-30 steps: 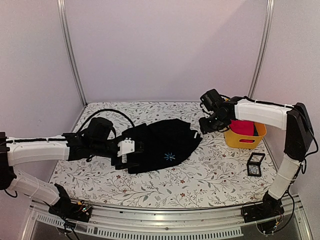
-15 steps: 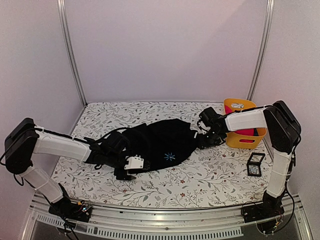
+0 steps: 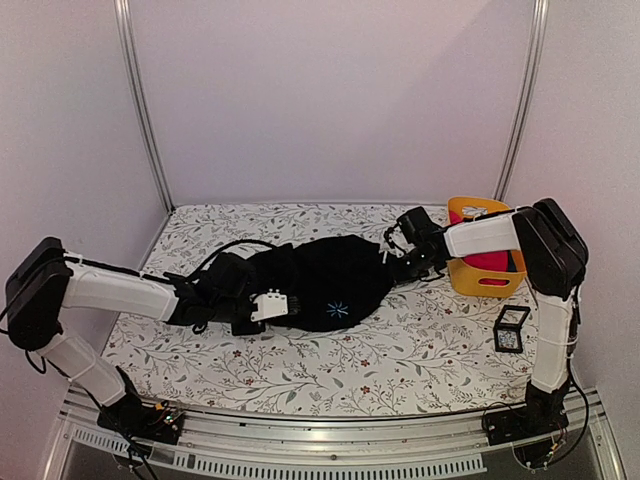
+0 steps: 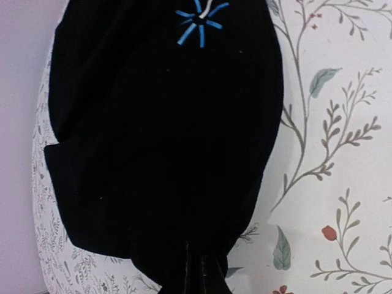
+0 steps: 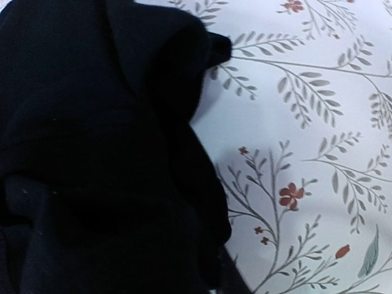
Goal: Pin the brooch onto the clothing
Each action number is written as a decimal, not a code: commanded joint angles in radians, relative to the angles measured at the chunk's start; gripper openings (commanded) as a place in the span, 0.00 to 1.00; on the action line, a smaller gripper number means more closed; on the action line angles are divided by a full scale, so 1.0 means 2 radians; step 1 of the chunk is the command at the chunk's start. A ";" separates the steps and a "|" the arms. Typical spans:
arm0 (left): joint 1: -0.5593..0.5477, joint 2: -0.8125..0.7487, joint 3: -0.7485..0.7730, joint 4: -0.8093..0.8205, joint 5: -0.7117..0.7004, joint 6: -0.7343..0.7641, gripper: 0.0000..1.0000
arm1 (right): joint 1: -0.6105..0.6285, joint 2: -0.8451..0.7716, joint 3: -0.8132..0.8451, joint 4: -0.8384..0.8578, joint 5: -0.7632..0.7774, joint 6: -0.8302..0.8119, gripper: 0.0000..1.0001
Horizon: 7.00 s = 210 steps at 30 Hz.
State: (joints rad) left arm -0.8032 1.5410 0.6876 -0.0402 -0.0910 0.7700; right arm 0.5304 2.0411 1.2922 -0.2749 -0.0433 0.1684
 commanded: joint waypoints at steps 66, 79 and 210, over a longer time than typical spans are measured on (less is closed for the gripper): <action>0.170 -0.086 0.185 0.026 0.020 -0.064 1.00 | 0.037 -0.091 0.167 -0.091 -0.056 0.079 0.00; -0.051 -0.164 0.084 -0.169 0.065 -0.183 0.68 | 0.022 0.053 0.265 -0.216 0.139 0.042 0.61; 0.339 -0.238 0.143 0.148 -0.046 -0.268 0.00 | -0.065 -0.400 0.107 -0.108 -0.167 0.004 0.00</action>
State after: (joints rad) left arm -0.1165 1.2026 1.1007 0.3305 -0.2127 0.3885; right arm 0.3363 1.3983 1.6863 -0.3500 -0.3256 0.1486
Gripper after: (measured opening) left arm 0.004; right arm 0.009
